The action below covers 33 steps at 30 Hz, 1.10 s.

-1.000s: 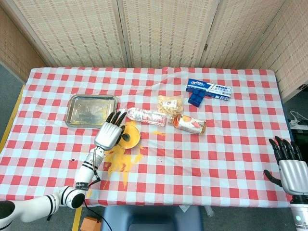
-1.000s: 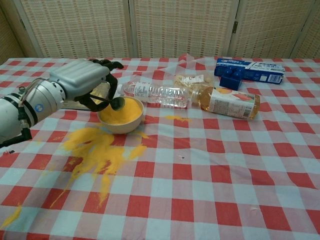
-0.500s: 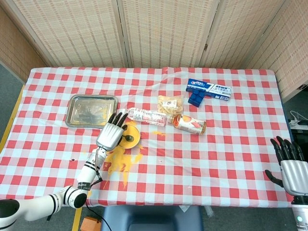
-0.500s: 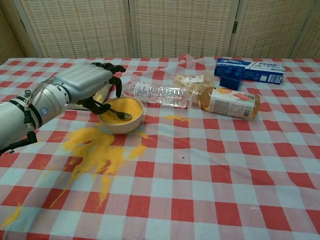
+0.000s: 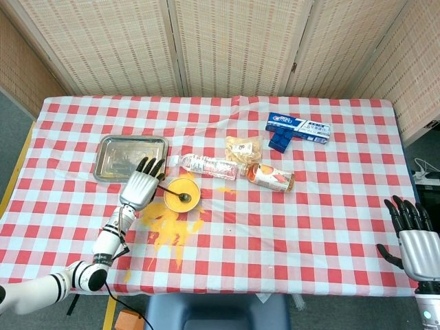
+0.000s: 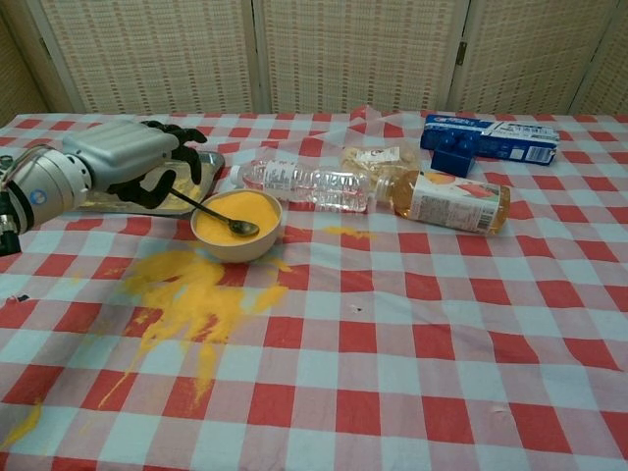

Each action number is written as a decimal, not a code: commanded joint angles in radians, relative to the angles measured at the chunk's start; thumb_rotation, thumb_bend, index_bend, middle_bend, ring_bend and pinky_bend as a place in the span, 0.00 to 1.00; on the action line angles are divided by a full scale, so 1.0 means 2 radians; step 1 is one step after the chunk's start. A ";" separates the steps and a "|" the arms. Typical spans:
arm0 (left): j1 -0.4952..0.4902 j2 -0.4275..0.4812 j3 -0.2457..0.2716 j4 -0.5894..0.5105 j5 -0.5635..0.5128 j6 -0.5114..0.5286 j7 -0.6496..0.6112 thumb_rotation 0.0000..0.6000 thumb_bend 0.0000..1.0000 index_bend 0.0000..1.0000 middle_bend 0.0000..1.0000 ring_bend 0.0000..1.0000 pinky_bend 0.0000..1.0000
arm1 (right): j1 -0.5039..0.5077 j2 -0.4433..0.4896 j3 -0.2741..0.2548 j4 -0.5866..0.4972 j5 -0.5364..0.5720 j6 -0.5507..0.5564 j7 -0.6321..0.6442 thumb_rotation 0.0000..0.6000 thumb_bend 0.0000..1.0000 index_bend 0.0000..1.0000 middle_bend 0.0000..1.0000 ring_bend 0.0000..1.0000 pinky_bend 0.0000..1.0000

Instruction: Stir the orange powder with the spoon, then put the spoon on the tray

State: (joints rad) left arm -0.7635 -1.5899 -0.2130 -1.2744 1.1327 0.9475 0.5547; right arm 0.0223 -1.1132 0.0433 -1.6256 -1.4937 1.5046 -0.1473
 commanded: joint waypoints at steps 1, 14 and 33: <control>-0.001 0.004 0.005 0.002 -0.007 -0.006 0.000 1.00 0.82 0.33 0.00 0.00 0.04 | 0.000 0.000 0.000 0.000 0.000 0.001 -0.001 1.00 0.14 0.00 0.00 0.00 0.00; 0.008 0.024 0.028 -0.026 -0.003 0.007 0.008 1.00 0.82 0.44 0.00 0.00 0.03 | -0.001 -0.001 0.001 -0.001 0.001 0.001 -0.002 1.00 0.13 0.00 0.00 0.00 0.00; 0.025 0.072 0.073 -0.164 0.018 0.037 0.065 1.00 0.82 0.49 0.00 0.00 0.03 | -0.012 0.004 -0.004 -0.006 -0.023 0.028 0.003 1.00 0.13 0.00 0.00 0.00 0.00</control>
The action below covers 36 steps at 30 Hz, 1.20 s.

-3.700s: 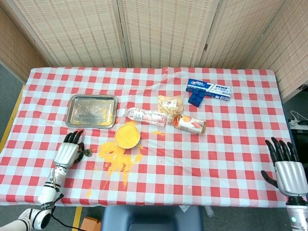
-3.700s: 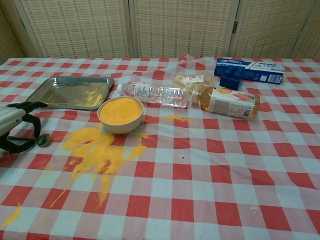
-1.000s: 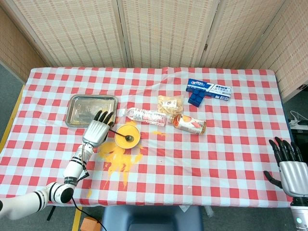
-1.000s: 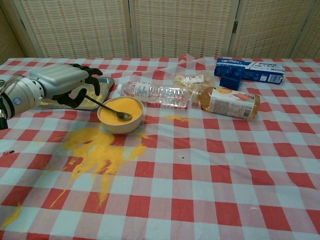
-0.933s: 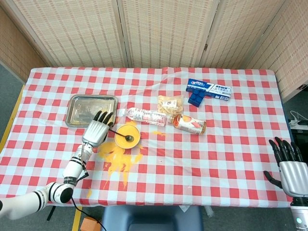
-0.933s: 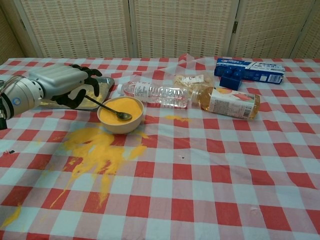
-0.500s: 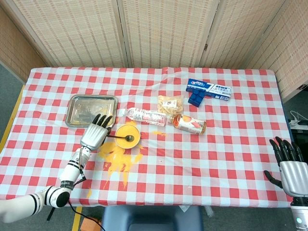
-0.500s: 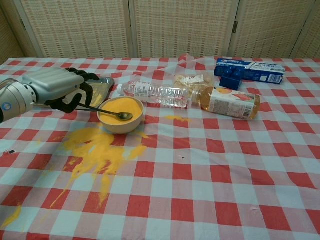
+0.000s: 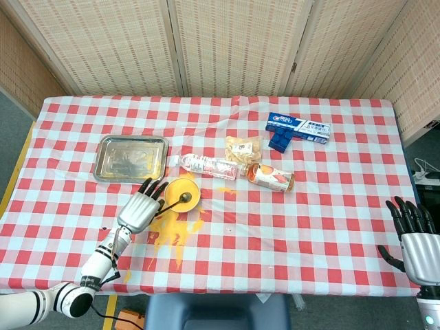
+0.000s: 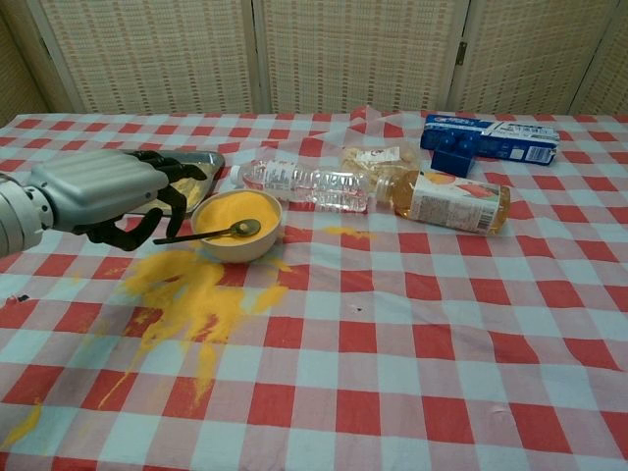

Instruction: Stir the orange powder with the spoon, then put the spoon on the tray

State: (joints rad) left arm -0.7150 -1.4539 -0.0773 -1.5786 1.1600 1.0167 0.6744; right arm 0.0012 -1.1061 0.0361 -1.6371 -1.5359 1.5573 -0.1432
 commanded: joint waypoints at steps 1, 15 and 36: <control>0.001 0.004 0.006 -0.015 0.005 0.003 0.006 1.00 0.82 0.49 0.00 0.00 0.03 | -0.002 0.001 -0.001 -0.001 -0.003 0.003 0.002 1.00 0.13 0.00 0.00 0.00 0.00; -0.007 -0.013 0.009 -0.027 0.012 -0.001 0.000 1.00 0.71 0.45 0.00 0.00 0.03 | -0.006 0.006 -0.001 -0.001 -0.011 0.011 0.012 1.00 0.13 0.00 0.00 0.00 0.00; -0.014 -0.033 0.003 -0.035 0.048 0.013 -0.023 1.00 0.63 0.34 0.00 0.00 0.03 | -0.006 0.005 -0.001 -0.001 -0.009 0.008 0.009 1.00 0.13 0.00 0.00 0.00 0.00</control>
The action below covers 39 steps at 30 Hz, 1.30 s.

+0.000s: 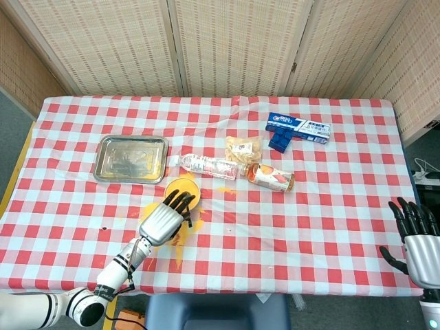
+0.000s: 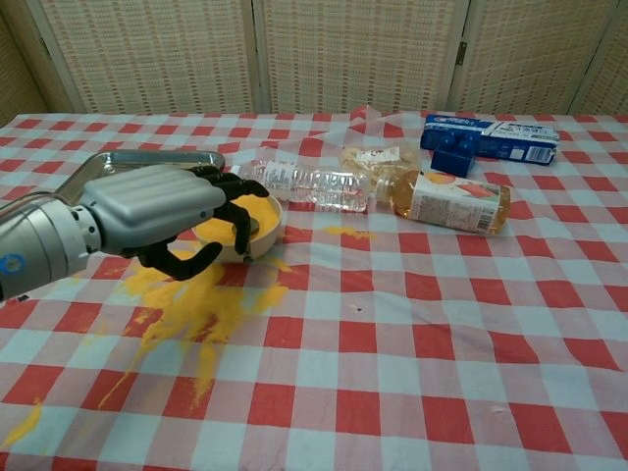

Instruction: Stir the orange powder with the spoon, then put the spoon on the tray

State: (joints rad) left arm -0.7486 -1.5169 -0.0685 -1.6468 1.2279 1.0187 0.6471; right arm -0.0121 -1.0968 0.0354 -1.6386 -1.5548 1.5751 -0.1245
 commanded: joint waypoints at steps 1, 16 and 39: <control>0.006 -0.002 -0.002 -0.001 0.024 0.022 -0.016 1.00 0.61 0.31 0.00 0.00 0.03 | 0.000 0.000 0.000 0.000 0.000 -0.002 0.000 1.00 0.13 0.00 0.00 0.00 0.00; 0.087 -0.097 0.049 0.118 0.171 0.170 -0.118 1.00 0.41 0.40 0.00 0.00 0.05 | -0.002 0.002 -0.007 -0.004 -0.012 0.001 0.000 1.00 0.13 0.00 0.00 0.00 0.00; 0.101 -0.245 0.023 0.364 0.237 0.249 -0.182 1.00 0.39 0.44 0.03 0.00 0.05 | -0.006 0.008 -0.010 -0.006 -0.021 0.006 0.009 1.00 0.13 0.00 0.00 0.00 0.00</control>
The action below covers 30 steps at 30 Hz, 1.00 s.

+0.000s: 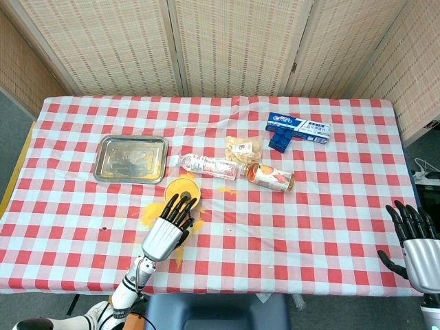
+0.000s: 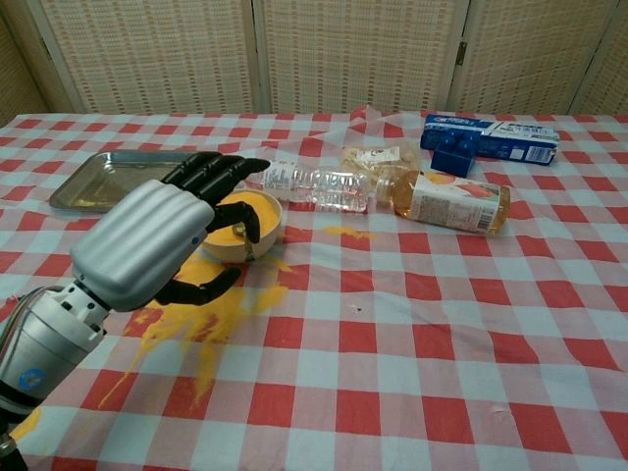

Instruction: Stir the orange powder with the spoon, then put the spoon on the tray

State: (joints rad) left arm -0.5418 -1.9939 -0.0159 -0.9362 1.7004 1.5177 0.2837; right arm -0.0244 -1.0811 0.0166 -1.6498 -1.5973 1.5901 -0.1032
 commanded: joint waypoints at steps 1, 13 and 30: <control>-0.003 -0.009 -0.005 0.012 0.001 -0.002 0.000 1.00 0.39 0.45 0.03 0.00 0.05 | 0.001 0.000 0.000 -0.001 0.000 -0.002 -0.002 1.00 0.13 0.00 0.00 0.00 0.00; -0.010 -0.030 -0.014 0.042 -0.003 -0.012 -0.005 1.00 0.38 0.47 0.03 0.00 0.05 | -0.002 0.001 0.001 0.000 0.003 0.001 -0.001 1.00 0.13 0.00 0.00 0.00 0.00; -0.010 -0.034 -0.019 0.055 -0.007 -0.006 -0.016 1.00 0.39 0.53 0.07 0.00 0.05 | -0.002 0.000 0.002 0.000 0.004 -0.001 -0.002 1.00 0.13 0.00 0.00 0.00 0.00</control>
State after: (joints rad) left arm -0.5617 -2.0614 -0.0537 -0.8253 1.6867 1.5052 0.2520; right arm -0.0277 -1.0802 0.0205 -1.6505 -1.5890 1.5886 -0.1075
